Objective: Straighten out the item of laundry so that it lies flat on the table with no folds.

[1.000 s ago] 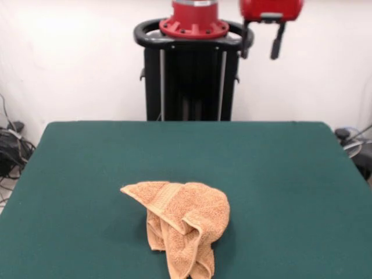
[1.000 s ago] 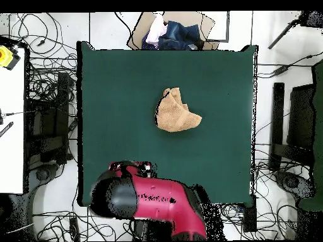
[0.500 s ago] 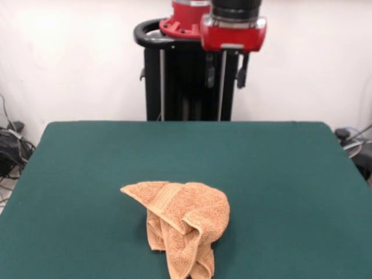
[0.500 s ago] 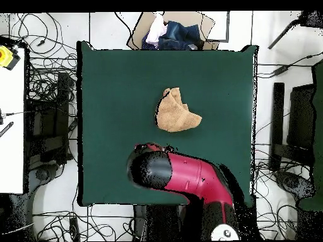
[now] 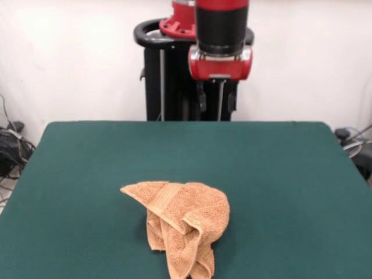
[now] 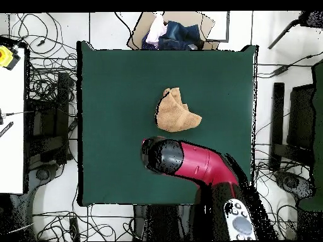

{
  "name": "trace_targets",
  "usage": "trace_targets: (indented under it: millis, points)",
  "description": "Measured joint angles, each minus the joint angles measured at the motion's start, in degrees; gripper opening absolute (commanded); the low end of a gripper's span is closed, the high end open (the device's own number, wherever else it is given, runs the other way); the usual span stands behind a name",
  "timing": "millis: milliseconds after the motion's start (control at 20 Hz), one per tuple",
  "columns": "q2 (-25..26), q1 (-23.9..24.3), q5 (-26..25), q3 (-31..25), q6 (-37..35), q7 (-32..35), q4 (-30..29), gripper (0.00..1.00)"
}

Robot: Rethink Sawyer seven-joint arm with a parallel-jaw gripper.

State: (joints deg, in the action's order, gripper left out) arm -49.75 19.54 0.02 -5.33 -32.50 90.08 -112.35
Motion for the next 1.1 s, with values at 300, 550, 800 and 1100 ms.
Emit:
trace_targets:
  millis: [300,550,800,1100]
  points:
    - [5.1,2.7,-0.9,-2.3,0.0,0.0,1.3,1.00]
    - [9.5,4.8,-1.7,-3.9,0.0,0.0,2.9,1.00]
    - [13.2,6.8,-3.0,-5.2,0.0,0.0,4.6,1.00]
    - [15.1,8.2,-4.2,-5.6,0.0,0.0,5.4,1.00]
